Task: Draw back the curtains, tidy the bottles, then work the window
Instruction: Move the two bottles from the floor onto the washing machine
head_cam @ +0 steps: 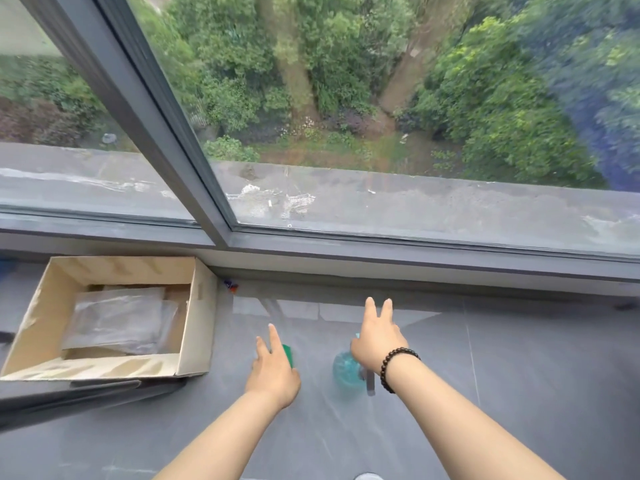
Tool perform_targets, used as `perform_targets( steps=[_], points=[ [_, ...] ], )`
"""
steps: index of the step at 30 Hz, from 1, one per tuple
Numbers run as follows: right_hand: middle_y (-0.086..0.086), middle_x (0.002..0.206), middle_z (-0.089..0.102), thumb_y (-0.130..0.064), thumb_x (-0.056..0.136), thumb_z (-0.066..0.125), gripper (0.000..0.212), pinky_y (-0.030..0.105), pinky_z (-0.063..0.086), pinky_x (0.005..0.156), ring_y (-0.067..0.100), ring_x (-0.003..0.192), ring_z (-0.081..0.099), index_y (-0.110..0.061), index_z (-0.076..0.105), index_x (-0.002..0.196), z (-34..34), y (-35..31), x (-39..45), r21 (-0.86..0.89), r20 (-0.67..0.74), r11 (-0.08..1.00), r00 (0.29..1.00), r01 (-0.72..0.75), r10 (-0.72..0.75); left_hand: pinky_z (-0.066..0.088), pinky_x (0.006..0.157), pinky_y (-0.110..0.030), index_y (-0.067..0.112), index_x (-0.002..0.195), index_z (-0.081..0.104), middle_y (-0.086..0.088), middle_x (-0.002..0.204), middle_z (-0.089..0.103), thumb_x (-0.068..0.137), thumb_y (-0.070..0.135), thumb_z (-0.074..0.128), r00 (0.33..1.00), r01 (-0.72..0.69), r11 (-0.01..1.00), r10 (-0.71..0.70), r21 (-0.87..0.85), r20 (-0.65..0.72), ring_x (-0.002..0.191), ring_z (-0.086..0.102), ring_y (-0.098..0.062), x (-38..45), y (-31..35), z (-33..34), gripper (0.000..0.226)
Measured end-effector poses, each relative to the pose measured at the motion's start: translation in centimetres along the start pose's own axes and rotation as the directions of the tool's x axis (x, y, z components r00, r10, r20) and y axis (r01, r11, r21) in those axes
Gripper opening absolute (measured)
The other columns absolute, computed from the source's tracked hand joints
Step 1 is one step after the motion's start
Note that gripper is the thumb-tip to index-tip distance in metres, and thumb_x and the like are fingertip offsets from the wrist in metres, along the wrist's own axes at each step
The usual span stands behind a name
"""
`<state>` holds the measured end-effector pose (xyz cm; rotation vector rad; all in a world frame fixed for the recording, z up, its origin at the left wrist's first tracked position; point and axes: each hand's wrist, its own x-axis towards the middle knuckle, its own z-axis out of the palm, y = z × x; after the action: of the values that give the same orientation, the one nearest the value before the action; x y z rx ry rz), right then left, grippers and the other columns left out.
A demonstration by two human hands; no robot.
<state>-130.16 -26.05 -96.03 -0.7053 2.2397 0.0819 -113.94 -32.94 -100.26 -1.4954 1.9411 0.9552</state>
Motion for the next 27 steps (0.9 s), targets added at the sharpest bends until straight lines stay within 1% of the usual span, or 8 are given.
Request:
perform_targets(
  steps=[3, 4, 6, 8, 13, 19, 24, 27],
  points=[
    [0.018, 0.144, 0.032, -0.011, 0.088, 0.045, 0.071, 0.034, 0.045, 0.08, 0.033, 0.116, 0.052, -0.009, 0.008, 0.149, 0.5, 0.4, 0.7, -0.04, 0.048, 0.999, 0.999, -0.009, 0.011, 0.033, 0.11, -0.039, 0.018, 0.157, 0.004, -0.017, 0.163, -0.003, 0.1, 0.025, 0.045, 0.999, 0.005, 0.994, -0.011, 0.11, 0.053, 0.143, 0.028, -0.035, 1.3, -0.5, 0.5, 0.071],
    [0.017, 0.136, 0.043, -0.009, 0.088, 0.044, 0.061, 0.035, 0.046, 0.081, 0.032, 0.114, 0.054, -0.006, 0.019, 0.143, 0.6, 0.5, 0.8, -0.062, 0.053, 0.998, 0.999, -0.006, 0.009, 0.035, 0.109, -0.038, 0.019, 0.156, 0.01, -0.017, 0.162, 0.001, 0.101, 0.026, 0.045, 0.998, -0.001, 0.991, -0.008, 0.137, 0.065, 0.141, 0.031, -0.034, 1.6, -0.8, 0.6, 0.066],
    [0.016, 0.125, 0.054, -0.005, 0.087, 0.044, 0.039, 0.035, 0.047, 0.083, 0.032, 0.112, 0.057, -0.005, 0.038, 0.125, 0.8, 0.5, 0.6, -0.1, 0.064, 0.995, 0.998, 0.011, -0.005, 0.039, 0.104, -0.037, 0.02, 0.153, 0.021, -0.015, 0.156, 0.021, 0.1, 0.026, 0.046, 0.997, -0.033, 0.986, 0.02, 0.164, 0.078, 0.134, 0.041, -0.033, 2.1, -1.2, 0.8, 0.058],
    [0.016, 0.121, 0.057, 0.0, 0.086, 0.042, 0.03, 0.035, 0.047, 0.083, 0.033, 0.111, 0.058, -0.005, 0.044, 0.116, 1.2, 0.3, 0.2, -0.108, 0.067, 0.994, 0.997, 0.032, -0.025, 0.044, 0.098, -0.035, 0.022, 0.148, 0.029, -0.011, 0.144, 0.039, 0.099, 0.026, 0.048, 0.996, -0.068, 0.981, 0.055, 0.182, 0.073, 0.126, 0.05, -0.031, 2.4, -1.3, 0.9, 0.053],
    [0.018, 0.114, 0.06, 0.008, 0.084, 0.038, 0.027, 0.034, 0.047, 0.074, 0.033, 0.106, 0.061, -0.006, 0.045, 0.106, 1.7, 0.0, -0.4, -0.119, 0.049, 0.992, 0.998, 0.044, -0.038, 0.048, 0.09, -0.034, 0.016, 0.132, 0.047, -0.009, 0.128, 0.058, 0.099, 0.026, 0.054, 0.994, -0.11, 0.928, 0.109, 0.357, 0.024, 0.118, 0.058, -0.027, 2.1, -0.3, 0.6, 0.036],
    [0.016, 0.116, 0.059, 0.008, 0.085, 0.041, 0.031, 0.033, 0.048, 0.08, 0.031, 0.108, 0.06, -0.002, 0.046, 0.114, -0.1, -1.0, -0.8, -0.154, 0.015, 0.986, 0.998, 0.067, -0.066, 0.048, 0.091, -0.034, 0.009, 0.119, 0.058, -0.012, 0.126, 0.06, 0.097, 0.017, 0.055, 0.991, -0.133, 0.906, 0.134, 0.401, 0.025, 0.119, 0.058, -0.029, 0.9, 0.8, -1.0, 0.024],
    [0.015, 0.113, 0.059, 0.006, 0.086, 0.04, 0.029, 0.032, 0.047, 0.076, 0.031, 0.104, 0.061, -0.005, 0.054, 0.109, -4.9, -2.6, -3.8, -0.222, -0.049, 0.97, 0.992, 0.102, -0.116, 0.05, 0.085, -0.034, 0.01, 0.117, 0.061, -0.013, 0.121, 0.061, 0.094, 0.015, 0.056, 0.99, -0.132, 0.922, 0.143, 0.365, -0.003, 0.114, 0.06, -0.031, -3.3, 1.9, -5.1, 0.024],
    [0.014, 0.113, 0.054, 0.007, 0.085, 0.04, 0.032, 0.032, 0.047, 0.076, 0.031, 0.1, 0.061, -0.006, 0.058, 0.108, -9.2, -3.7, -7.3, -0.236, -0.083, 0.963, 0.985, 0.127, -0.15, 0.05, 0.08, -0.034, 0.009, 0.112, 0.062, -0.013, 0.117, 0.062, 0.092, 0.014, 0.057, 0.984, -0.157, 0.927, 0.175, 0.34, -0.024, 0.11, 0.061, -0.032, -7.4, 2.8, -9.1, 0.021]
  ],
)
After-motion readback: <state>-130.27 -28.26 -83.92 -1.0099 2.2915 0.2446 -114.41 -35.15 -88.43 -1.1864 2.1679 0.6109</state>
